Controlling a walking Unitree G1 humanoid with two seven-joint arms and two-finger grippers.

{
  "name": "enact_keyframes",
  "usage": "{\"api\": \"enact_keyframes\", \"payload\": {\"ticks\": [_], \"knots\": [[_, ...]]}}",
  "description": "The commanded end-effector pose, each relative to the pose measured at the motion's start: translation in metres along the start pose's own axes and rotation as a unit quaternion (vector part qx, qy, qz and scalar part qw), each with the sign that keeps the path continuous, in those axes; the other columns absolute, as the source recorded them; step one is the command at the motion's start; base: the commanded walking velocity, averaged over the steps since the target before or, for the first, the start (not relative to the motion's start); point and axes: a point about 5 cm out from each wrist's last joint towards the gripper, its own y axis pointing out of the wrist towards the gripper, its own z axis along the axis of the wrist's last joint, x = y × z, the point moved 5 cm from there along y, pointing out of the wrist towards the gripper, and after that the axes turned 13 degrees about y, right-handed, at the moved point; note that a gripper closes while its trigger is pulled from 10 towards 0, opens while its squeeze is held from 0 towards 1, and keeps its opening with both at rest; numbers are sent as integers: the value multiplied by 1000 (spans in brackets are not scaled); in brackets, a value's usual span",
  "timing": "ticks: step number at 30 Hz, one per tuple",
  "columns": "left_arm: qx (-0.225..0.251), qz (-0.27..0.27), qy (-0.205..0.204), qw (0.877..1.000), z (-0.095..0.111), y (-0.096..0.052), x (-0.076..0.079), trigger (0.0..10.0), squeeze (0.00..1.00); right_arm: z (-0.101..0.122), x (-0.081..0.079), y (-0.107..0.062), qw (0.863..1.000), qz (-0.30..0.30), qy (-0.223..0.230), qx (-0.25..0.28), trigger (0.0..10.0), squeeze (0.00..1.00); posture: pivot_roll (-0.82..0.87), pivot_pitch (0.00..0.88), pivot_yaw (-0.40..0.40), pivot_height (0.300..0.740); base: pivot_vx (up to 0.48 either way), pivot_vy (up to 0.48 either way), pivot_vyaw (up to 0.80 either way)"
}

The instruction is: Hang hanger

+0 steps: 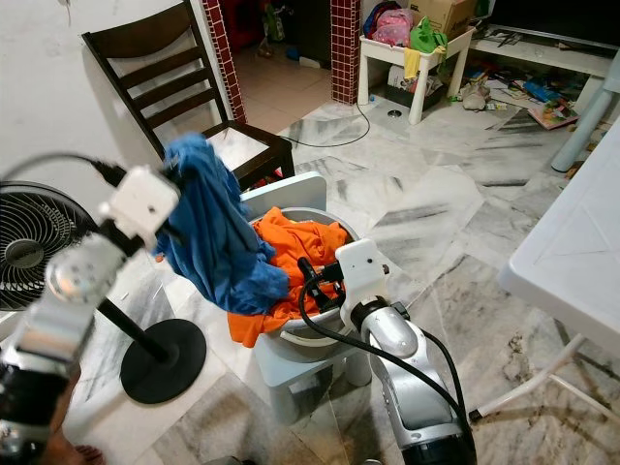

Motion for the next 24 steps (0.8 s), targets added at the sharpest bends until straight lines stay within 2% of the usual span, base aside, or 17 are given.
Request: {"api": "enact_keyframes", "payload": {"ticks": [1,2,3,4,5,6,7,9,10,11,24], "knots": [[-3,-2,-4,1000,-3,-2,5,0,0,6,-2,-1,1000,3,1,11,10000,0,-49,54,96,740,0,0,0],[0,-31,0,1000,-4,-5,22,0,0,7,1,-1,1000,-1,4,12,10000,0,-46,58,92,740,0,0,0],[0,-31,0,1000,-4,-5,22,0,0,7,1,-1,1000,-1,4,12,10000,0,-46,58,92,740,0,0,0],[-2,-55,-2,998,-6,-7,33,0,0,7,1,0,1000,-3,4,12,10000,0,-46,58,92,740,0,0,0],[-11,-95,-11,995,-11,-12,52,1608,0,7,2,0,1000,-3,5,12,10000,0,-48,65,87,740,0,0,0],[-24,-117,-20,993,-16,-16,64,2902,0,7,2,1,1000,-3,4,11,10000,0,-49,66,86,740,0,0,0],[-41,-146,-29,988,-23,-22,80,3059,0,7,2,0,1000,-2,3,10,10000,0,-56,74,81,740,0,0,0],[-54,-176,-36,982,-25,-30,96,4196,0,5,2,-2,1000,0,-2,5,10000,0,-59,78,76,740,0,0,0],[-59,-183,-35,981,-26,-31,100,7922,0,5,3,-3,1000,0,-2,4,10000,0,-59,82,70,740,0,0,0],[-67,-184,-35,980,-28,-32,103,10000,0,4,3,-4,1000,0,-3,2,10000,0,-59,82,70,740,0,0,0],[-127,-155,-69,977,-42,-31,106,10000,0,2,1,-8,1000,8,-9,-7,10000,0,-68,96,53,740,0,0,0]]}}
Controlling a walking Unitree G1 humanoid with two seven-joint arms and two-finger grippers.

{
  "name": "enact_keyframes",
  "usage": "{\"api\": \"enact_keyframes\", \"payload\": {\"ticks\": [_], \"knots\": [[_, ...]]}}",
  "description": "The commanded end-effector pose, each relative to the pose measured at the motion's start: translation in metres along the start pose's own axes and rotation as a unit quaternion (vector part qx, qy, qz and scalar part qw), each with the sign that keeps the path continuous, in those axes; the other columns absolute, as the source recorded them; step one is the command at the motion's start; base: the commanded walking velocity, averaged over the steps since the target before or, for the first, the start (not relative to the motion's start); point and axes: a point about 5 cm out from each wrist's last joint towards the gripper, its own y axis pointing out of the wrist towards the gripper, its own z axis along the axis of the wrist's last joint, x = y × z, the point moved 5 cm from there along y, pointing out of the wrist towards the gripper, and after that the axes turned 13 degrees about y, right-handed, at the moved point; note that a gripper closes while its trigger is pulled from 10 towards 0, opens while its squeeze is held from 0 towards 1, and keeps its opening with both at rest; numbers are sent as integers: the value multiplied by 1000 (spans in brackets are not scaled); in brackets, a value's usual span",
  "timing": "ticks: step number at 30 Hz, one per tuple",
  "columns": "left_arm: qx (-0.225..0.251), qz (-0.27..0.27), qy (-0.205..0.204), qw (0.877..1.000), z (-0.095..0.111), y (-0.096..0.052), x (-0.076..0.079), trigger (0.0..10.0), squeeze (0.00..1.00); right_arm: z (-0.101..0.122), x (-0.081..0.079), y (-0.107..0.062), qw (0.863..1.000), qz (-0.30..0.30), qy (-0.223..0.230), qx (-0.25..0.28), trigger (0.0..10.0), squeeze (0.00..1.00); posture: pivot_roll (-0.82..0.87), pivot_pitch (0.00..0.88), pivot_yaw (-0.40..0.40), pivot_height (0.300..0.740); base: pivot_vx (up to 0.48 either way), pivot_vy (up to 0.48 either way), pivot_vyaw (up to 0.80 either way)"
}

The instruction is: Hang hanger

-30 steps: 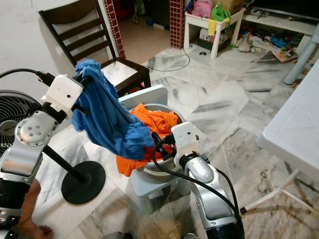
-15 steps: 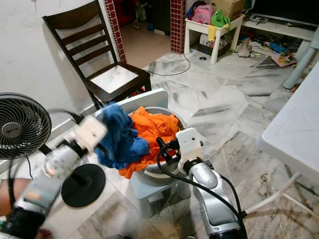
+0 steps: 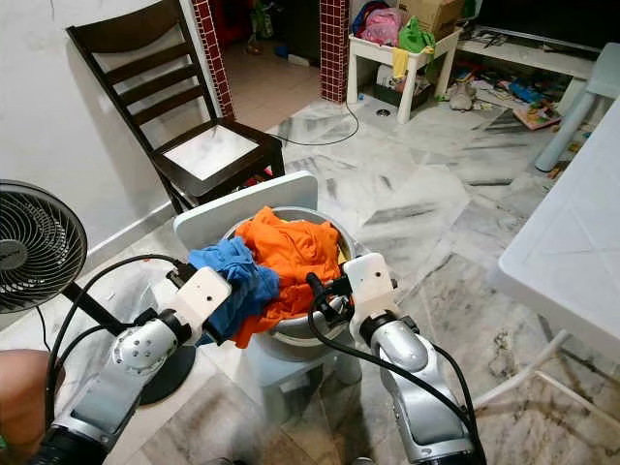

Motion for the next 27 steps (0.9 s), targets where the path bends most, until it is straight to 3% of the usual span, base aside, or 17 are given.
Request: {"api": "enact_keyframes", "payload": {"ticks": [1,2,3,7,13,15,16,20,23,24,25,27], "knots": [[-22,13,-15,1000,-9,-1,-5,10000,0,1,-5,-1,1000,8,1,-2,10000,0,-70,98,49,740,0,0,0],[-34,27,-30,999,-14,-1,-10,9569,0,0,-5,-1,1000,9,0,-3,10000,0,-73,100,45,740,0,0,0],[-46,40,-42,997,-19,0,-15,10000,0,0,-5,-2,1000,10,-1,-4,10000,0,-73,100,45,740,0,0,0],[-84,78,-75,991,-34,5,-37,10000,0,1,-5,-2,1000,11,-3,-6,10000,0,-75,105,42,740,0,0,0],[-92,103,-67,988,-32,14,-55,10000,0,1,-6,-4,1000,11,-3,-6,10000,0,-83,112,47,740,0,0,0],[-84,115,-38,989,-26,17,-62,10000,0,1,-6,-4,1000,10,-2,-6,10000,0,-85,114,47,740,0,0,0],[-64,150,15,986,-11,23,-78,10000,0,1,-5,-5,1000,8,-2,-6,10000,0,-91,117,51,740,0,0,0],[-51,198,38,978,1,26,-97,10000,0,1,-4,-7,1000,4,-3,-7,10000,0,-98,119,55,740,0,0,0],[2,246,106,964,35,28,-123,10000,0,4,0,-7,1000,-8,-4,-2,10000,0,-104,120,63,740,0,0,0],[2,246,106,964,35,28,-123,10000,0,4,0,-7,1000,-8,-4,-2,10000,0,-104,120,63,740,0,0,0],[33,234,137,962,50,32,-120,10000,0,5,1,-8,1000,-13,-3,1,10000,0,-104,120,63,740,0,0,0],[71,200,166,963,66,40,-105,10000,0,5,3,-8,1000,-18,-2,2,10000,0,-104,120,63,740,0,0,0]]}}
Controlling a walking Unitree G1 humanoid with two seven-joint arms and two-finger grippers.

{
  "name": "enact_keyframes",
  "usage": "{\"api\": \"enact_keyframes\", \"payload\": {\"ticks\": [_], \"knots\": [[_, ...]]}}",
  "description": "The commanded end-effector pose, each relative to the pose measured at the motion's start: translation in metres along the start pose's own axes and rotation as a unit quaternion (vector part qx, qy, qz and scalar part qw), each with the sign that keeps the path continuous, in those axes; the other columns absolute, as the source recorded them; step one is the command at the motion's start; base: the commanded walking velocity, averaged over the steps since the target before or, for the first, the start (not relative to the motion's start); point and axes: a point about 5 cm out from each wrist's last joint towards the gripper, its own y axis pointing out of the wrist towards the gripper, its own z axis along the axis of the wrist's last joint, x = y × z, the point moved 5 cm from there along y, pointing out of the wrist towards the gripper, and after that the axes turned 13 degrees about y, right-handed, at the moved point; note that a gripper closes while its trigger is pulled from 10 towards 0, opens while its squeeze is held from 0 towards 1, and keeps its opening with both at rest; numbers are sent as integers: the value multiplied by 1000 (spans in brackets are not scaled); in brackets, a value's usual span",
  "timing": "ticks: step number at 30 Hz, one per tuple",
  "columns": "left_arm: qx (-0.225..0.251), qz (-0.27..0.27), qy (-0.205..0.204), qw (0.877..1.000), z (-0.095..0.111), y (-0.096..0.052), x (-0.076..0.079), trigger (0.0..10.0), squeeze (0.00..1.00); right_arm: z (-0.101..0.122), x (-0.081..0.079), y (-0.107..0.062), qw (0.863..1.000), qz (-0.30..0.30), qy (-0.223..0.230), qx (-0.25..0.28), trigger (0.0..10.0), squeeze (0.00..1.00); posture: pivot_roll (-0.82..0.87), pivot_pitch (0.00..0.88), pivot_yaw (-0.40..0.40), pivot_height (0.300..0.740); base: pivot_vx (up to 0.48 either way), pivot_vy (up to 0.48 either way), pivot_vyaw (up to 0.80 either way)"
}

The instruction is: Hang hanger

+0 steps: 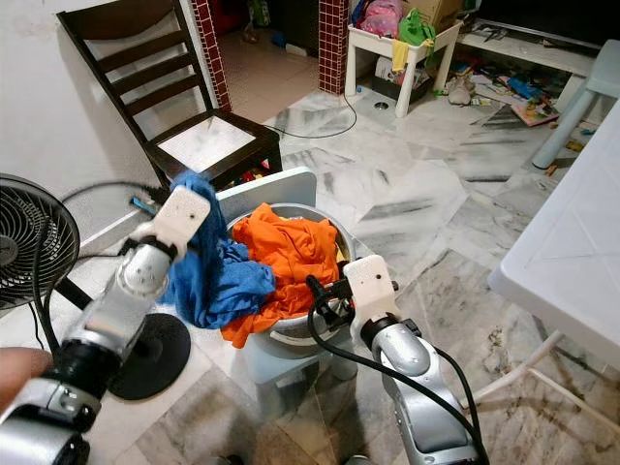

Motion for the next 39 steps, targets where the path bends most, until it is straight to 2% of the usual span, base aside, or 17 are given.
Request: {"api": "enact_keyframes", "payload": {"ticks": [1,3,5,7,11,14,16,17,19,21,23,24,30,35,37,38,39], "knots": [[43,-33,20,998,16,0,16,10000,0,6,-1,-2,1000,-2,-2,11,10000,0,-103,125,66,740,0,0,0],[119,-95,16,988,48,-6,44,10000,0,7,-1,-2,1000,-4,-2,12,10000,0,-103,125,66,740,0,0,0],[157,-123,30,979,63,-12,60,10000,0,7,-2,-2,1000,-5,-2,12,10000,0,-105,128,66,740,0,0,0],[188,-162,25,968,76,-22,80,10000,0,7,-2,-2,1000,-6,-2,11,10000,0,-107,129,67,740,0,0,0],[222,-201,35,953,83,-39,103,10000,0,7,-1,-3,1000,-8,-3,12,10000,0,-110,131,67,740,0,0,0],[202,-224,28,953,70,-47,114,10000,0,8,1,-3,1000,-10,-3,12,10000,0,-108,132,66,740,0,0,0],[146,-240,35,959,43,-52,121,10000,0,7,1,-4,1000,-10,-3,10,10000,0,-106,135,63,740,0,0,0],[146,-240,35,959,43,-52,121,10000,0,7,1,-4,1000,-10,-3,10,10000,0,-106,135,63,740,0,0,0],[64,-259,30,963,6,-61,129,10000,0,5,0,-5,1000,-8,-3,7,10000,0,-103,136,60,740,0,0,0],[12,-267,16,963,-16,-69,133,10000,0,5,-1,-5,1000,-6,-4,6,10000,0,-102,139,56,740,0,0,0],[12,-267,16,963,-16,-69,133,10000,0,5,-1,-5,1000,-6,-4,6,10000,0,-102,139,56,740,0,0,0],[-38,-263,-16,964,-35,-76,135,10000,1000,3,-2,-5,1000,-3,-5,2,10000,0,-97,146,48,740,0,0,0],[-95,-246,-63,963,-51,-80,134,10000,1000,1,-3,-5,1000,2,-8,-4,10000,0,-96,149,43,740,0,0,0],[-104,-239,-74,963,-52,-80,132,10000,1000,1,-3,-5,1000,2,-9,-5,10000,0,-96,149,43,740,0,0,0],[-109,-175,-128,970,-46,-67,114,10000,1000,1,-3,-5,1000,4,-10,-6,10000,0,-96,148,43,740,0,0,0],[-109,-175,-128,970,-46,-67,114,10000,1000,1,-3,-5,1000,4,-10,-6,10000,0,-96,148,43,740,0,0,0],[-106,-150,-168,969,-38,-63,108,10000,1000,1,-3,-4,1000,4,-11,-7,10000,0,-96,148,43,740,0,0,0]]}}
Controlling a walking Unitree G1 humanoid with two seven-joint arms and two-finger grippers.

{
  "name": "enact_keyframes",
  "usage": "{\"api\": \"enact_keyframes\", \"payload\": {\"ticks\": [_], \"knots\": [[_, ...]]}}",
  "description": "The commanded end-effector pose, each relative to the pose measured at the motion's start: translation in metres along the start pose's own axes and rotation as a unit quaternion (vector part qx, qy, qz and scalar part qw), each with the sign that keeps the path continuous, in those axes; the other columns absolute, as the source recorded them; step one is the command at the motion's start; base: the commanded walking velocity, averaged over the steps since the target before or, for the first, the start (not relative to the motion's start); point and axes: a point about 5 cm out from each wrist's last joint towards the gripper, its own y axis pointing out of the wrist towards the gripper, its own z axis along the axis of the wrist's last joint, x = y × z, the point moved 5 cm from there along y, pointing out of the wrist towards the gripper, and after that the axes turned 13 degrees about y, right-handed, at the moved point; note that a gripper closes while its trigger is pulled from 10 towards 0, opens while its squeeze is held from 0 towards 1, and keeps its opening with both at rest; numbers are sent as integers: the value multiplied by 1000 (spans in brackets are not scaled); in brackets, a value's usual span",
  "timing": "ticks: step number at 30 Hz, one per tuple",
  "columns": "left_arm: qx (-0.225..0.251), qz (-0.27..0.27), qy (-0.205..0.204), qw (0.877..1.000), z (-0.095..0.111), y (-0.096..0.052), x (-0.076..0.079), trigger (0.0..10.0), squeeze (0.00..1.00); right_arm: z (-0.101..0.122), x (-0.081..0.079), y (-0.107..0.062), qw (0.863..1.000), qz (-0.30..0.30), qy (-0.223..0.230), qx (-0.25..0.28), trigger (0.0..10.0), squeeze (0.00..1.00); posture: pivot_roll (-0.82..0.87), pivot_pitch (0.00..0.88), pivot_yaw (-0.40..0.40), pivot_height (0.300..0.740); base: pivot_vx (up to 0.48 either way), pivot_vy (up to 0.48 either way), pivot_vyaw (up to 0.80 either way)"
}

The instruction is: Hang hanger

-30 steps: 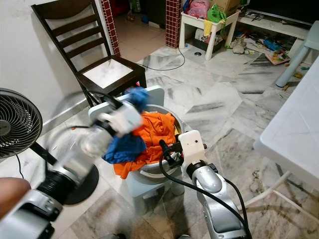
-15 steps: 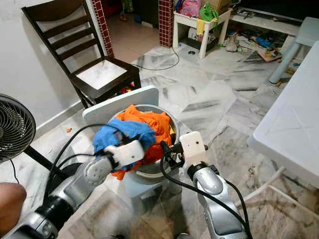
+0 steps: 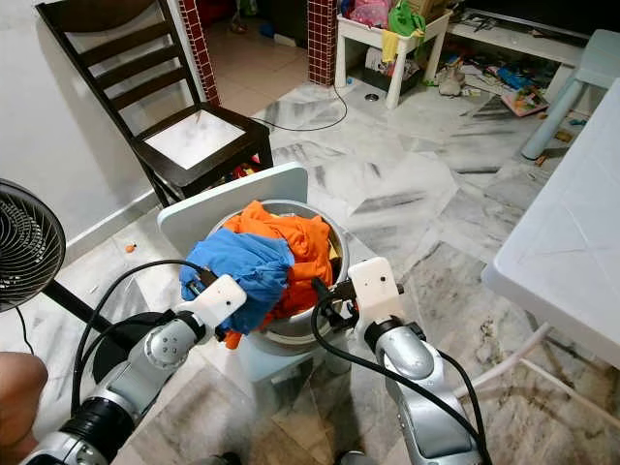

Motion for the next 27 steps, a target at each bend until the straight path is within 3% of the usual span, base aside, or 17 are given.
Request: {"api": "enact_keyframes", "payload": {"ticks": [1,4,5,8,16,24,27], "knots": [[5,20,-25,999,4,-1,-8,10000,1000,4,-4,-1,1000,8,-7,3,10000,0,-96,148,43,740,0,0,0],[7,22,-33,999,6,-1,-8,10000,1000,4,-4,0,1000,8,-7,3,10000,0,-96,148,43,740,0,0,0],[18,18,-70,997,16,-2,-2,10000,1000,4,-6,0,1000,11,-7,3,10000,0,-87,146,44,740,0,0,0],[22,10,-99,995,23,-2,4,10000,1000,4,-9,1,1000,15,-10,3,10000,0,-85,146,45,740,0,0,0],[52,-19,-92,994,41,-4,21,10000,1000,4,-9,1,1000,15,-10,4,10000,0,-84,147,47,740,0,0,0],[22,3,-133,991,40,-6,15,10000,1000,4,-8,1,1000,12,-11,5,10000,0,-87,146,50,740,0,0,0],[16,-27,-138,990,43,-7,26,10000,1000,5,-9,2,1000,14,-13,6,10000,0,-87,145,47,740,0,0,0]]}}
